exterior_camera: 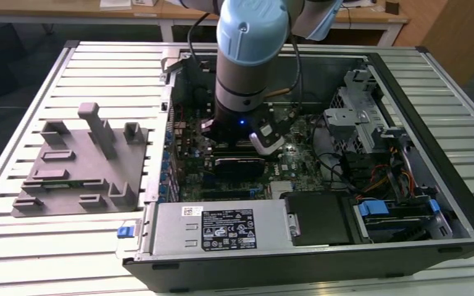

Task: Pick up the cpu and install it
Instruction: 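Install the second cpu locking lever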

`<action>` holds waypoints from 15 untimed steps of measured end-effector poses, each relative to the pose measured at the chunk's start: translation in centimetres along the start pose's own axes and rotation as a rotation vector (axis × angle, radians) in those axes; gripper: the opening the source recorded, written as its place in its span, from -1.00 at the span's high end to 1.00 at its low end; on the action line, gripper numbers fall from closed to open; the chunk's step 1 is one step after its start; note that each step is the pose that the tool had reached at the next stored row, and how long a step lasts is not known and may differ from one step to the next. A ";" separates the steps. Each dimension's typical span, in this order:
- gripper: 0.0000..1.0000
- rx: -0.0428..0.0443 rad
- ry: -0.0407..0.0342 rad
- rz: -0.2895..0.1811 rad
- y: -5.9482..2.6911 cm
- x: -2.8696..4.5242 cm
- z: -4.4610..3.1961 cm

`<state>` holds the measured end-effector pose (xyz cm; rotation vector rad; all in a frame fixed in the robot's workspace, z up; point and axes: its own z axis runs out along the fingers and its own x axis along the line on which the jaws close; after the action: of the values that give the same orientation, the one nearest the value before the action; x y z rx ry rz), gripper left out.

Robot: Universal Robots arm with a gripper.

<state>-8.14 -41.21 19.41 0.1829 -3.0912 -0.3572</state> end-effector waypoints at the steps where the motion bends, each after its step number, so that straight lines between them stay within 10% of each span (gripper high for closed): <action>1: 0.79 -0.0024 -0.0003 0.000 0.00 0.01 0.04; 15: 0.79 -0.0294 -0.0035 -0.004 0.14 0.37 0.46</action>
<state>-8.54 -41.02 19.00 0.1880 -3.0874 -0.4033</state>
